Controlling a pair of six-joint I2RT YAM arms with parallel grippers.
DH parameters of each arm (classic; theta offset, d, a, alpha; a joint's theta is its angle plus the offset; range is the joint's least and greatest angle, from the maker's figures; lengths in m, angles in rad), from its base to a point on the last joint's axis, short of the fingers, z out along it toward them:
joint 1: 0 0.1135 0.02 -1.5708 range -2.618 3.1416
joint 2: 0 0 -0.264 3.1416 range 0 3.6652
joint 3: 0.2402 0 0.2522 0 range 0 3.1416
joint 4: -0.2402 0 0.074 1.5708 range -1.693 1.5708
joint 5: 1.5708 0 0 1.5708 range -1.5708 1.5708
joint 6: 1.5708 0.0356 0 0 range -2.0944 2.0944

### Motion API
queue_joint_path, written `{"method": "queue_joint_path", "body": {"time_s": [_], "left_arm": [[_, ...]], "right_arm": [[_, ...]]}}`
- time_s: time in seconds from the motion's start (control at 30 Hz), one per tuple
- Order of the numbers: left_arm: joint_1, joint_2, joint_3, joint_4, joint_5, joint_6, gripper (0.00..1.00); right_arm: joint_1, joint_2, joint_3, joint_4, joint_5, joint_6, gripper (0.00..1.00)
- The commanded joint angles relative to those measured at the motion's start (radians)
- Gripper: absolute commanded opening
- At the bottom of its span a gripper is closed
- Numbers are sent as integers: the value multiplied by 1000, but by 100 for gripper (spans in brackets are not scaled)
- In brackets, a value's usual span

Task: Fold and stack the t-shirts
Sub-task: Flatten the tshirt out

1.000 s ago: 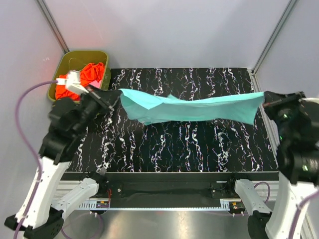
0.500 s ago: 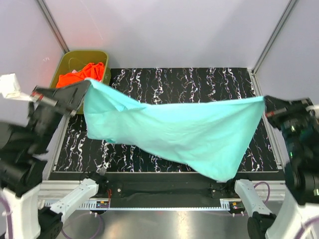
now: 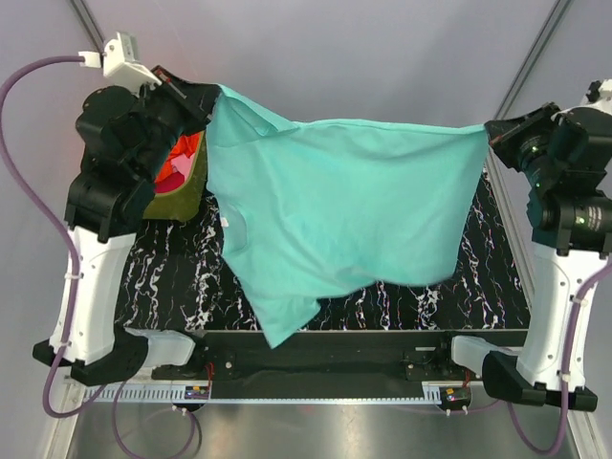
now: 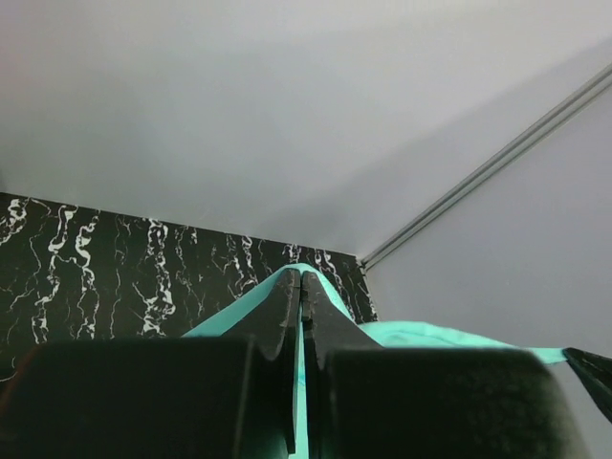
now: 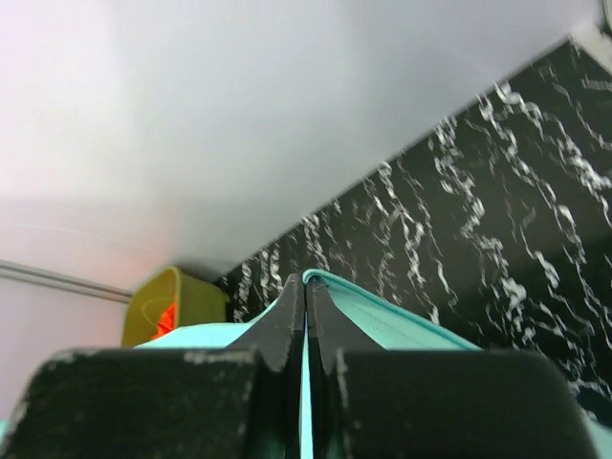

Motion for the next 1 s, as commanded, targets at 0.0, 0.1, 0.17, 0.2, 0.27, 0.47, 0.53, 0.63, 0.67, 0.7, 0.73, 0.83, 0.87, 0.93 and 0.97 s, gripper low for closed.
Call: {"method": "queue_joint_path", "body": {"time_s": [0.0, 0.1, 0.17, 0.2, 0.27, 0.47, 0.53, 0.63, 0.67, 0.7, 0.73, 0.83, 0.87, 0.93, 0.97], "left_arm": [[5, -121, 18, 65, 1, 6, 0], [5, -228, -84, 68, 3, -6, 0], [5, -296, -157, 70, -5, -14, 0], [5, -362, -179, 71, -4, -20, 0], [5, -431, -248, 76, 31, -51, 0], [5, -649, -358, 82, 84, -123, 0], [5, -675, -333, 73, 95, -129, 0], [7, -681, -293, 65, 110, -140, 0], [7, -678, -285, 65, 105, -135, 0], [5, -663, -276, 64, 99, -129, 0], [5, -649, -248, 64, 90, -120, 0], [5, -560, -176, 65, 35, -54, 0], [5, -534, -165, 65, -15, -12, 0], [5, -454, -165, 74, -71, 32, 0], [5, -430, -176, 84, -106, 70, 0]], "right_arm": [[-3, -87, 117, 32, -12, -54, 0], [-3, -146, 115, -31, -38, -53, 0], [-3, -206, 111, -89, -59, -48, 0], [-3, -229, 105, -106, -69, -47, 0], [-3, -303, 92, -152, -89, -44, 0], [-3, -438, 166, -299, -75, -21, 0], [-3, -450, 209, -325, -79, 5, 0], [-3, -444, 261, -339, -96, 34, 0], [-3, -435, 273, -338, -95, 39, 0], [-5, -421, 288, -338, -90, 38, 0], [-3, -406, 302, -336, -81, 34, 0], [-3, -308, 319, -290, -70, 13, 0], [-3, -292, 306, -275, -66, 8, 0], [-3, -269, 211, -221, -61, 2, 0], [-3, -266, 165, -153, -58, -1, 0]]}}
